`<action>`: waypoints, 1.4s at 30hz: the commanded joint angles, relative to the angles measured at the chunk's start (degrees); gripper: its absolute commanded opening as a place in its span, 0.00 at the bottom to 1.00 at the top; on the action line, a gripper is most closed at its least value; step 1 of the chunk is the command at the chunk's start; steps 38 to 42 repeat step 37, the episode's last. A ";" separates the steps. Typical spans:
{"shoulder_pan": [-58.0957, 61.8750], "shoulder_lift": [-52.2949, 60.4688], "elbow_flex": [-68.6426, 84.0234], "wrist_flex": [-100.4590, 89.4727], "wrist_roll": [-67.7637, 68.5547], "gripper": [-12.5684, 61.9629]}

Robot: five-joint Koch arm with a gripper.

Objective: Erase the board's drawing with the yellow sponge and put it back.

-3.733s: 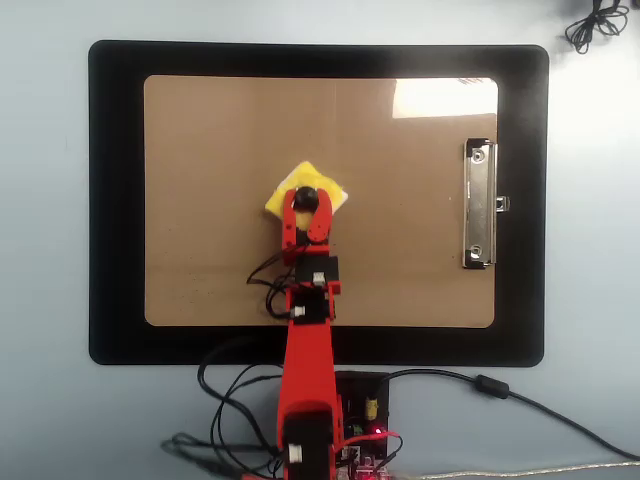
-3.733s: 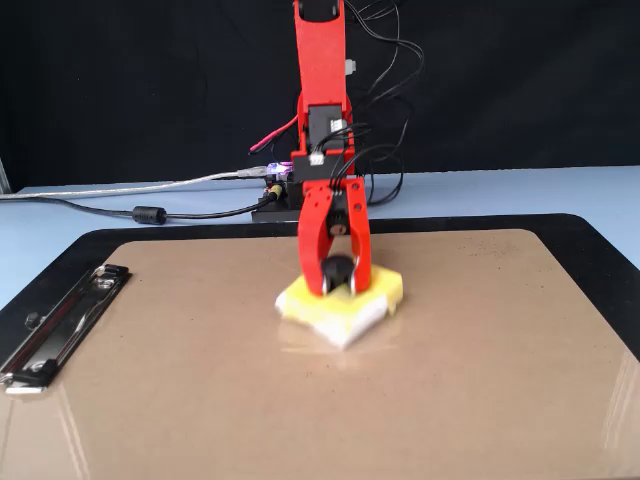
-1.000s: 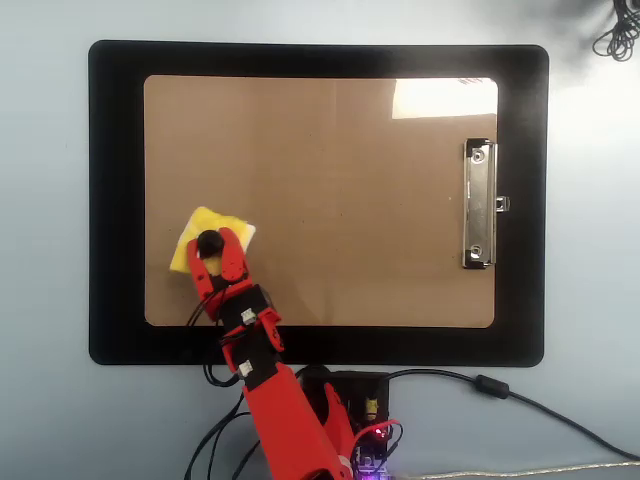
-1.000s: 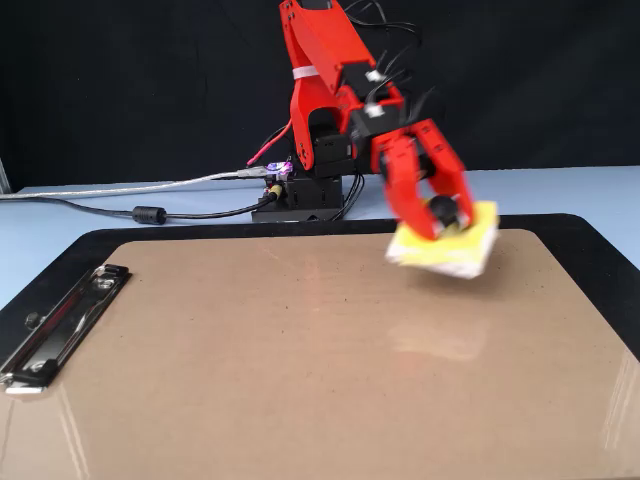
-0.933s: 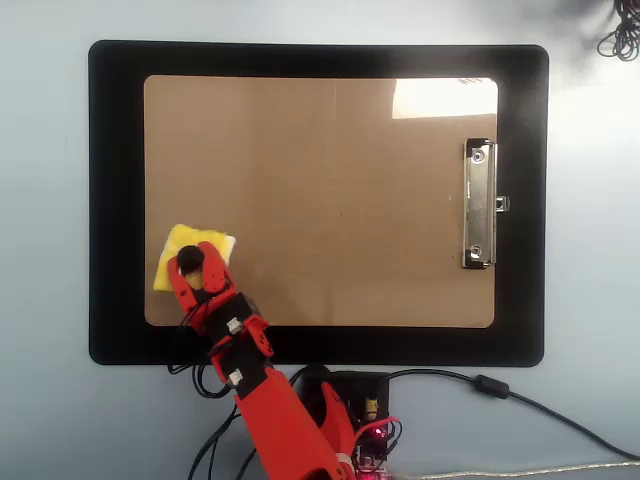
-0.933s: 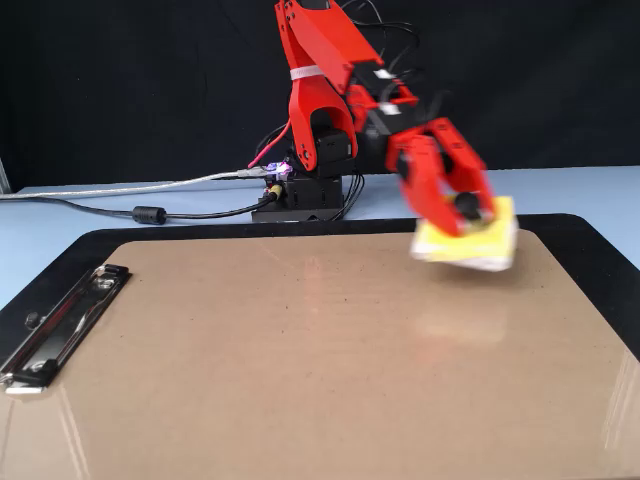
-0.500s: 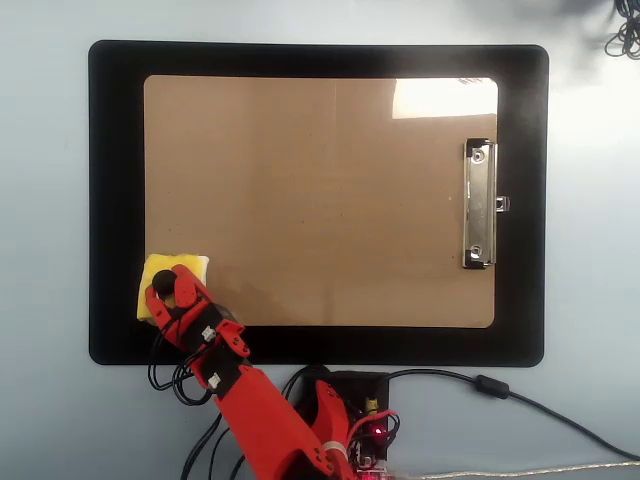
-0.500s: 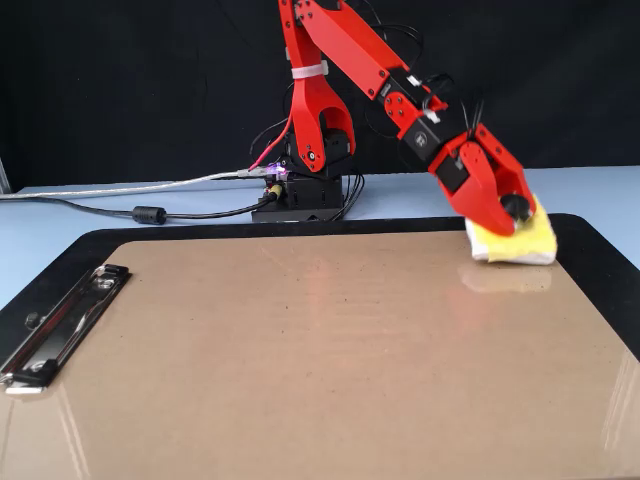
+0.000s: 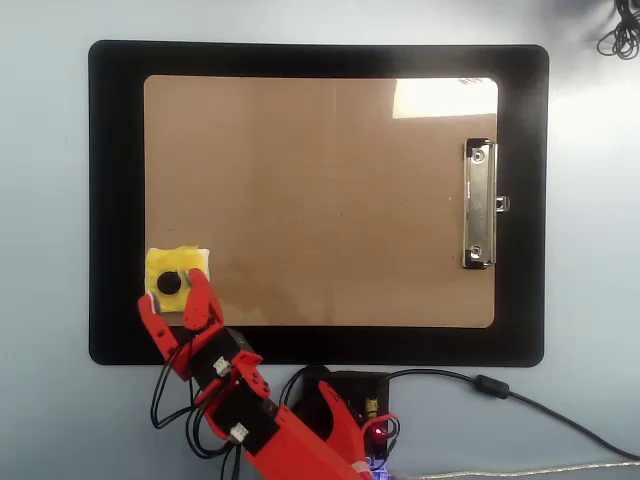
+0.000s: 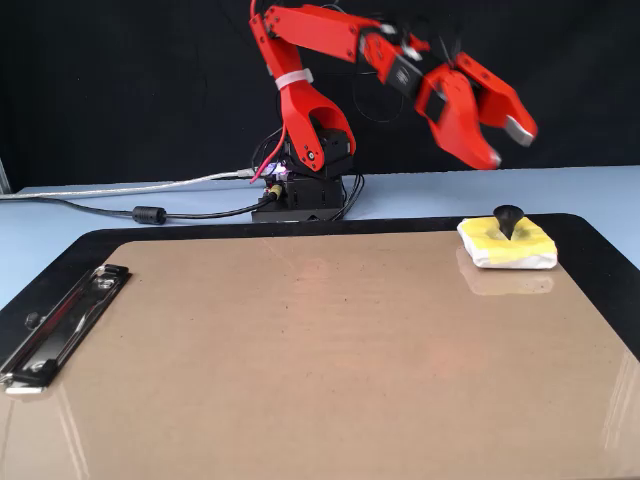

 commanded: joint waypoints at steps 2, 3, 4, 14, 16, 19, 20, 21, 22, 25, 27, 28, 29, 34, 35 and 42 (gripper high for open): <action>10.63 6.86 -7.29 32.78 2.46 0.59; 14.68 7.73 -8.44 40.96 6.06 0.59; 19.34 8.26 -8.96 47.55 10.28 0.59; 63.46 11.07 11.95 59.68 39.29 0.61; 63.81 11.16 14.33 59.94 39.37 0.62; 63.90 11.07 16.35 60.03 39.11 0.63; 63.90 11.07 17.49 60.03 39.11 0.63; 63.98 11.07 18.63 59.85 39.11 0.63; 64.07 11.07 19.69 60.12 39.02 0.63; 63.81 10.99 19.69 59.59 39.37 0.63; 63.81 10.99 19.69 59.59 39.37 0.63; 63.81 10.99 19.69 59.59 39.37 0.63; 63.81 10.99 19.69 59.59 39.37 0.63; 63.81 10.99 19.69 59.59 39.37 0.63; 63.81 10.99 19.69 59.59 39.37 0.63; 63.81 10.99 19.69 59.59 39.37 0.63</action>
